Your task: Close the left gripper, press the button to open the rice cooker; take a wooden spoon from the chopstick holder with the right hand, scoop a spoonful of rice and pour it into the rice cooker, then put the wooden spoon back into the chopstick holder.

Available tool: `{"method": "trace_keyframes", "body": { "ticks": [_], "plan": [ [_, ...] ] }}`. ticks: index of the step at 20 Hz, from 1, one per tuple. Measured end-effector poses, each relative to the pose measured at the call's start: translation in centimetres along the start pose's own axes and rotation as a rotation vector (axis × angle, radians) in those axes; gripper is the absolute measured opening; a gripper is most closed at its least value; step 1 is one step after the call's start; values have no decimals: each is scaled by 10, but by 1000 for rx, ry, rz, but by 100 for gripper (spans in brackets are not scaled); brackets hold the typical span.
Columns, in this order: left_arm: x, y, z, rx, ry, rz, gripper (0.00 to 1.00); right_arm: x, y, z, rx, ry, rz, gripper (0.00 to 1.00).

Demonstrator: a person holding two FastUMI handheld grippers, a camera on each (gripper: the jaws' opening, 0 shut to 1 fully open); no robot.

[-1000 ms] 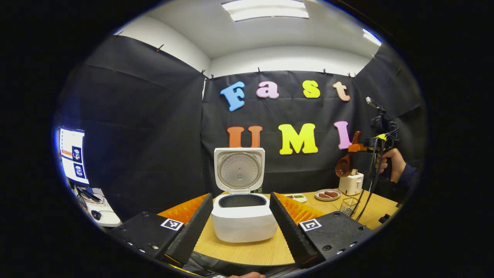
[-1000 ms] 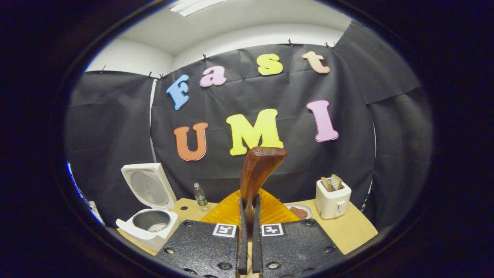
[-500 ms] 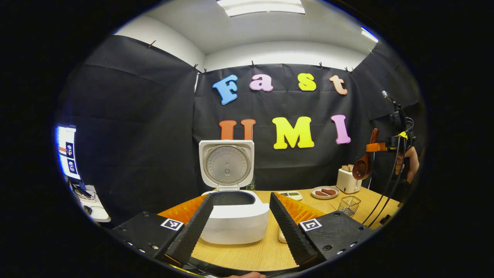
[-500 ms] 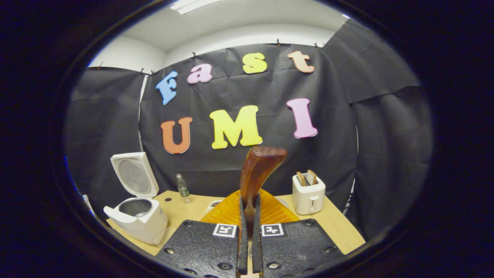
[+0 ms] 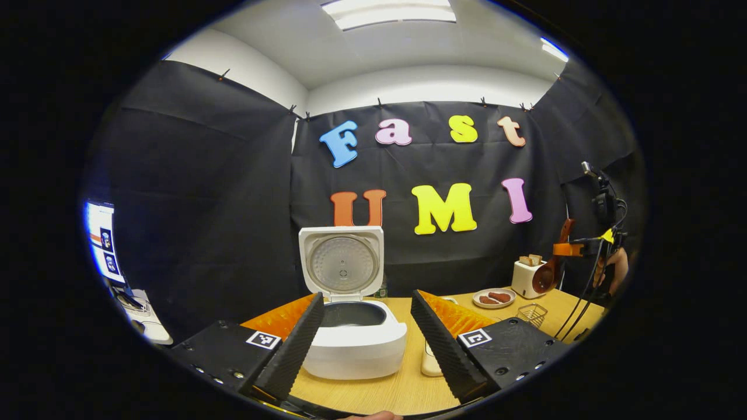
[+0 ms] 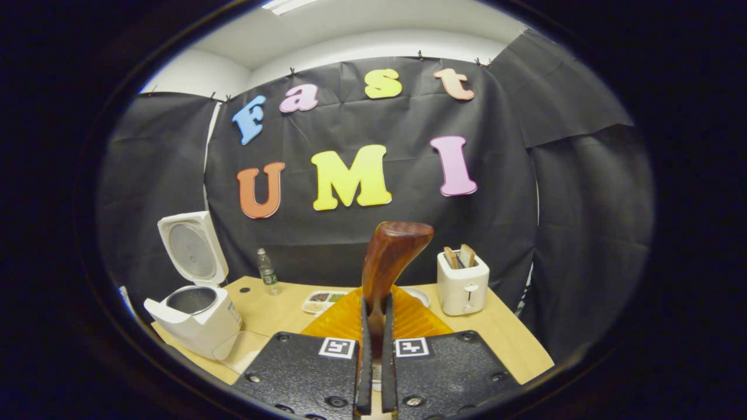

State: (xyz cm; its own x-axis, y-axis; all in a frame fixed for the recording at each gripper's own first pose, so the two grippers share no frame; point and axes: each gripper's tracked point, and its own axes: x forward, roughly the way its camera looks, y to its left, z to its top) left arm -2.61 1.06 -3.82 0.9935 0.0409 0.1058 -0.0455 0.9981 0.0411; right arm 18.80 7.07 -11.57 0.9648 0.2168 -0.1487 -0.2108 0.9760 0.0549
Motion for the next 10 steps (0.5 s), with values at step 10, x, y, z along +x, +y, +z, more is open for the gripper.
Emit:
{"method": "trace_keyframes", "body": {
  "ticks": [10],
  "plan": [
    [43, 16, 6, -22, 10, 46, 95, 36, -11, -37, 10, 70, -6, 13]
  ]
}}
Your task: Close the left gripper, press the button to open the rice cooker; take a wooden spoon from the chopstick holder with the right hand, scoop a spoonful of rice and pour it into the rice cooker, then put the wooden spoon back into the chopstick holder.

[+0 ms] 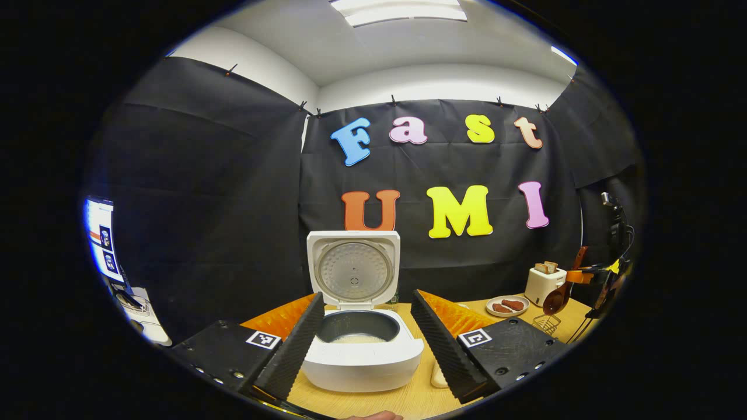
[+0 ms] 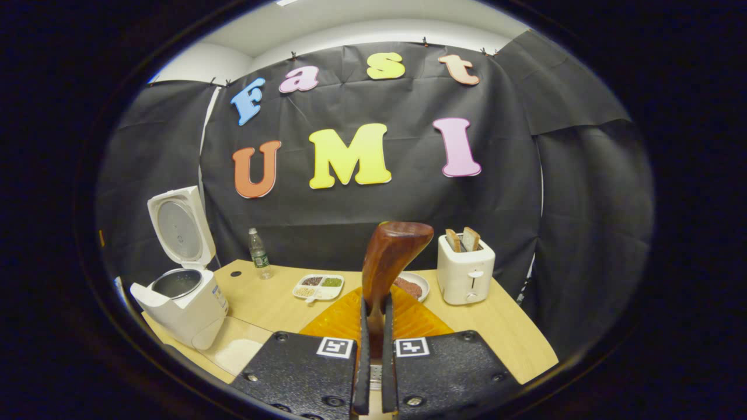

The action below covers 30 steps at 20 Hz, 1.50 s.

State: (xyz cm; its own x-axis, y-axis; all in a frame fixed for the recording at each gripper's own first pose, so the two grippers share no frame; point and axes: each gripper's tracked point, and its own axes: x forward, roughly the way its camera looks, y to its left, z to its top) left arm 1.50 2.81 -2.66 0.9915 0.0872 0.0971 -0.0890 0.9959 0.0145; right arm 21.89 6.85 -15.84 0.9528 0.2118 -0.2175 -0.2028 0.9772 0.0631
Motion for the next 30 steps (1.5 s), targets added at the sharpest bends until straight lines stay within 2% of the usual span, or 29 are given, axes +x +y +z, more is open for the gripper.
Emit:
{"method": "trace_keyframes", "body": {
  "ticks": [6, 7, 8, 9, 10, 11, 13, 16, 18, 20, 30],
  "plan": [
    [20, -2, 7, -1, -8, -3, 95, 20, -14, -20, 44, 43, 13, 20],
    [24, -4, 9, -4, -8, -5, 95, 25, -20, -24, 46, 51, -6, 34],
    [28, -4, 10, -5, -3, -6, 95, 25, -24, -24, 44, 39, -14, 35],
    [32, -3, 11, -8, -1, -4, 95, 24, -31, -19, 35, 15, -37, 48],
    [36, -2, 12, -7, 0, -1, 95, 23, -38, -11, 16, -14, -69, 53],
    [41, -1, 14, -5, -1, 4, 95, 24, -44, -2, -16, -39, -103, 65],
    [51, 4, 14, -6, 6, 19, 95, 15, -54, 15, -71, -89, -174, 100],
    [65, 5, 21, -14, 3, 8, 95, -5, -48, 29, -110, -124, -207, 100],
    [78, 5, 23, -36, 5, -25, 95, -22, -42, 22, -100, -87, -221, 100],
    [95, 15, 22, -31, 27, -23, 95, -40, -33, 15, -86, -61, -239, 100],
    [156, 49, 47, -19, 2, -22, 94, -112, 29, 58, -135, -133, -112, 100]
  ]
}}
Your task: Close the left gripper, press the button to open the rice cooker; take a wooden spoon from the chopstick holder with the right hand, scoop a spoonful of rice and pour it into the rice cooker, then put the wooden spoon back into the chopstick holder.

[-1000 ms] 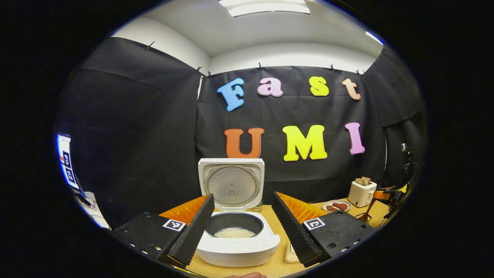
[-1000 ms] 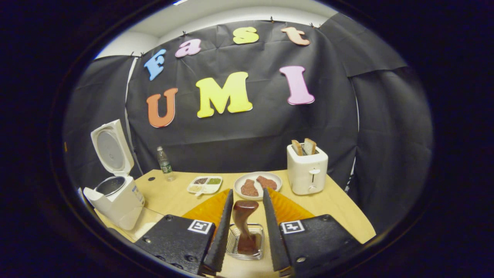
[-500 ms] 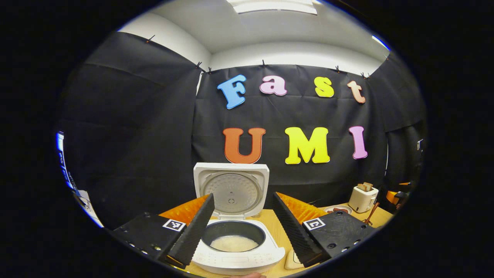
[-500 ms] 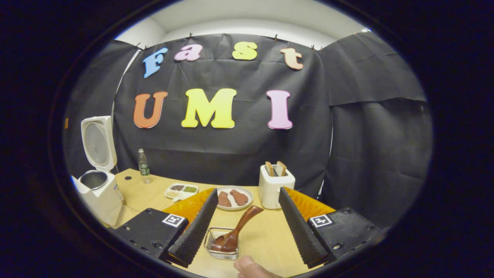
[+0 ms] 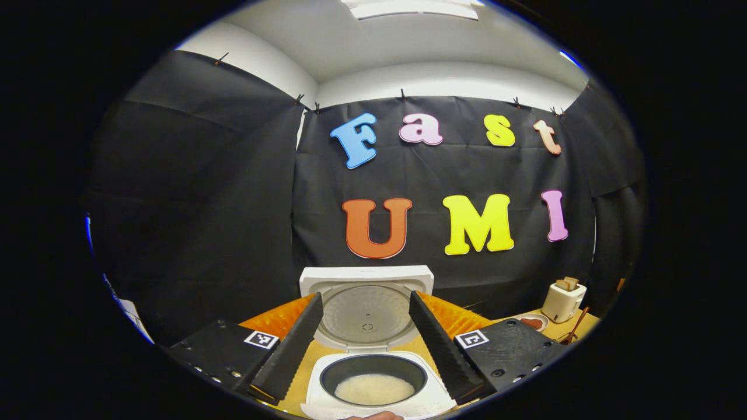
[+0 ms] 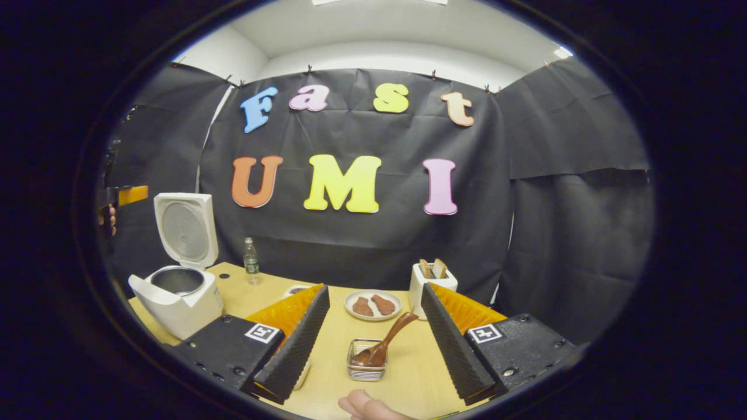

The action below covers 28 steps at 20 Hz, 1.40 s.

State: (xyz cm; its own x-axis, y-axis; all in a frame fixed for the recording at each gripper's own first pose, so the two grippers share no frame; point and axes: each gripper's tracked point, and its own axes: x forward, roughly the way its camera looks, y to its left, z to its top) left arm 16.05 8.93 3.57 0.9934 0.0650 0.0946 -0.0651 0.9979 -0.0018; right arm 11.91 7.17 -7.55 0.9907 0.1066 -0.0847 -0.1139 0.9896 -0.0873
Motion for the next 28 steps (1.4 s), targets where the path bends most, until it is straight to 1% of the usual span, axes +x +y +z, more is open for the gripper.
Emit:
{"method": "trace_keyframes", "body": {
  "ticks": [2, 5, 7, 8, 9, 10, 11, 14, 16, 18, 19, 20, 22, 25, 26, 27, 28],
  "plan": [
    [14, 6, 8, 12, -15, -17, 94, -11, -1, 3, -15, 2, 0, 100],
    [43, 20, 17, 13, -10, -14, 94, -21, -1, 9, 0, -6, 15, 100],
    [65, 26, 23, 6, -3, 3, 94, -22, -2, 8, 33, 6, 32, 100],
    [77, 32, 26, 20, -11, 31, 94, -23, -3, 9, 51, 5, 34, 100],
    [90, 37, 29, 35, -18, 50, 94, -23, -8, 10, 67, 1, 27, 100],
    [100, 37, 30, 44, -18, 54, 94, -23, -11, 10, 73, -2, 23, 100],
    [110, 33, 30, 43, -9, 50, 93, -23, -15, 11, 83, -5, 16, 100],
    [135, 15, 26, 8, 5, 9, 93, -25, -27, 22, 163, -60, 2, 100],
    [152, 9, 21, -24, 17, -3, 94, -26, -28, 20, 197, -65, 5, 100],
    [168, 4, 26, -43, -9, -6, 94, -26, -35, 17, 209, -61, -11, 100],
    [175, -1, 25, -38, -7, -25, 93, -27, -37, 19, 226, -67, -16, 100],
    [182, -2, 23, -33, -7, -21, 94, -30, -39, 19, 239, -70, -19, 100],
    [197, 0, 14, -33, 23, -13, 94, -33, -47, 18, 246, -73, -37, 100],
    [209, 15, -1, -7, 66, 36, 94, -42, -58, 18, 247, -79, -72, 100],
    [215, 18, -11, -27, 98, 33, 94, -45, -61, 19, 253, -84, -85, 98],
    [213, 16, -22, -40, 149, 24, 94, -48, -65, 22, 263, -92, -94, 100],
    [215, 19, -31, -30, 175, 30, 94, -52, -64, 20, 270, -91, -96, 100]
  ]
}}
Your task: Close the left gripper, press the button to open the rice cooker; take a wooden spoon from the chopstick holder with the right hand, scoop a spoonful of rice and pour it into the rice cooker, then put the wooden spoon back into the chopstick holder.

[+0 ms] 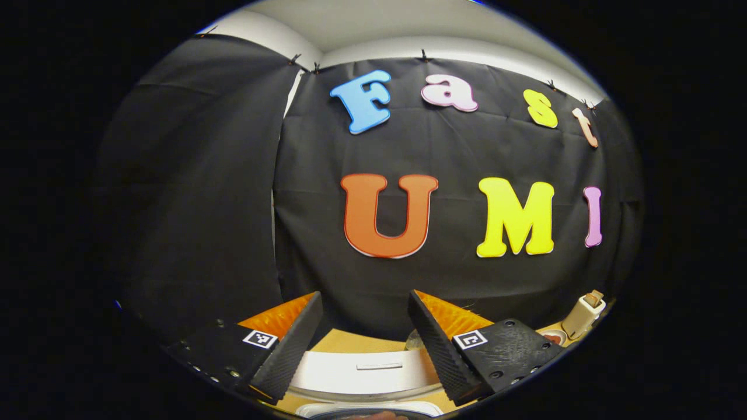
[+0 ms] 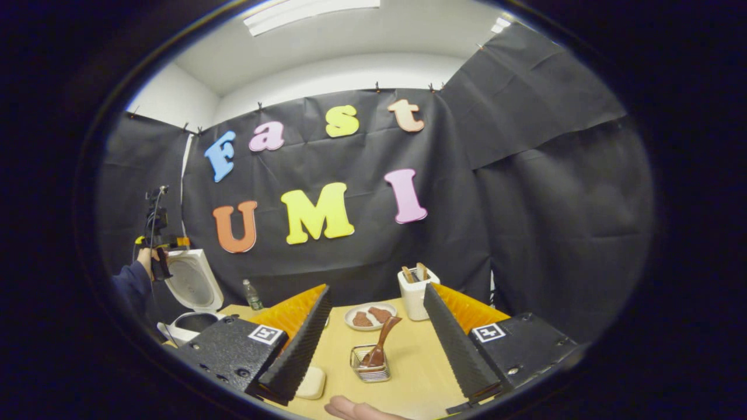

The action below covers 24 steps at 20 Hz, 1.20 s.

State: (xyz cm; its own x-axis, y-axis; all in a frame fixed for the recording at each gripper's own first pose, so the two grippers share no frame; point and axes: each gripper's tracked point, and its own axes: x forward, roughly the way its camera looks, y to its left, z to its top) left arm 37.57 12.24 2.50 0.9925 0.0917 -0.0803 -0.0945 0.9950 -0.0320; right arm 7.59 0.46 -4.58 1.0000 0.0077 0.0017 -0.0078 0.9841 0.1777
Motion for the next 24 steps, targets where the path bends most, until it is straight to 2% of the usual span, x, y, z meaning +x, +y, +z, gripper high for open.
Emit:
{"method": "trace_keyframes", "body": {
  "ticks": [2, 3, 6, 9, 13, 18, 24],
  "plan": [
    [-1, 5, -4, 52, 2, 11, 95, -6, 2, -3, -5, 9, 6, 100],
    [-3, 0, -3, 34, 26, -9, 94, -9, 2, -2, -7, 12, 6, 98],
    [-15, -1, -8, 37, 61, -7, 98, -18, -1, 8, -29, -11, -6, 100],
    [-38, -3, -13, 32, 93, -11, 98, -32, -1, 9, -54, -19, -15, 100],
    [-82, -10, -33, 26, 137, -34, 97, -58, 13, 4, -56, 3, 57, 100],
    [-130, -13, -61, 16, 162, -48, 97, -97, 18, 4, -92, -21, 109, 98],
    [-169, -26, -103, 23, 218, -54, 95, -133, 19, -5, -89, -39, 138, 100]
  ]
}}
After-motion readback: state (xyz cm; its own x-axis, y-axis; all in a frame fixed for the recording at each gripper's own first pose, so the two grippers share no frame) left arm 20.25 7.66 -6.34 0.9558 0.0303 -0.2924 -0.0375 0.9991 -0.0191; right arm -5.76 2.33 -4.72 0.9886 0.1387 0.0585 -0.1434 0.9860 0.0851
